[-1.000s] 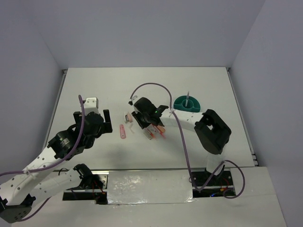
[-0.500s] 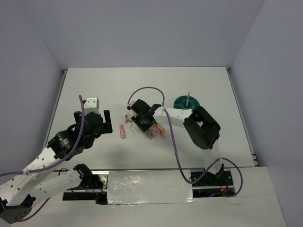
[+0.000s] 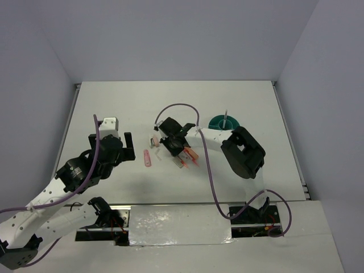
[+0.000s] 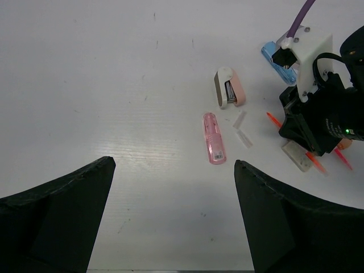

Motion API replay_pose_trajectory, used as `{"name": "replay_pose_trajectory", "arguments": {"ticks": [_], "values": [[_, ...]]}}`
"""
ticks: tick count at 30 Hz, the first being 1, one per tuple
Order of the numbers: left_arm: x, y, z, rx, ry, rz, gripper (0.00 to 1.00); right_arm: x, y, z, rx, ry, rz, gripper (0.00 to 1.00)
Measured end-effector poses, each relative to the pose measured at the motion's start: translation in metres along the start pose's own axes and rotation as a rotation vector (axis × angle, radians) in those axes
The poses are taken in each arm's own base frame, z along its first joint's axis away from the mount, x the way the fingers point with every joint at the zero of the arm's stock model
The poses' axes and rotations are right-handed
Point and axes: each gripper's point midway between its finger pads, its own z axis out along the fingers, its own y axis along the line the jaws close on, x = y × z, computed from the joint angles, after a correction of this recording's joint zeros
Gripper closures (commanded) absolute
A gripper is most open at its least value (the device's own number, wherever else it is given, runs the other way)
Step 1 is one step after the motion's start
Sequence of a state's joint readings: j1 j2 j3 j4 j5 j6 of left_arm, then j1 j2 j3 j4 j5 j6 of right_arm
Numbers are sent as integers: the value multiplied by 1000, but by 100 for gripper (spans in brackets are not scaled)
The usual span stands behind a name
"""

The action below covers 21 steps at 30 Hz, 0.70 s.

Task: Sort the stationery into containers
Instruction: Pick up the pen from the center of the board.

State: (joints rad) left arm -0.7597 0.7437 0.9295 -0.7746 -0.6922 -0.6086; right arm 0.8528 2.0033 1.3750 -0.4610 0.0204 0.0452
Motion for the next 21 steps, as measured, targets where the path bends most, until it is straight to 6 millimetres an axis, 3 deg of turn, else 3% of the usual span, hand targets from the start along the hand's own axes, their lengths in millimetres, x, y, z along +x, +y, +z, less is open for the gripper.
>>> {"name": "replay_pose_trajectory", "arguments": {"ticks": [5, 8, 11, 15, 18, 21], "values": [[4, -12, 2, 42, 26, -23, 1, -2, 2, -5, -16, 12, 0, 100], [9, -28, 9, 76, 63, -51, 1, -14, 2, -21, -18, -17, 2, 100], [22, -41, 23, 63, 127, -84, 1, -37, -5, -58, 0, -104, 21, 100], [51, -59, 49, 11, 238, -103, 2, -71, -32, -142, 30, -310, 92, 100], [72, -69, 65, -32, 307, -140, 7, -66, -70, -196, 100, -434, 194, 100], [86, -78, 79, -64, 343, -182, 19, -31, -103, -213, 176, -452, 293, 100]]}}
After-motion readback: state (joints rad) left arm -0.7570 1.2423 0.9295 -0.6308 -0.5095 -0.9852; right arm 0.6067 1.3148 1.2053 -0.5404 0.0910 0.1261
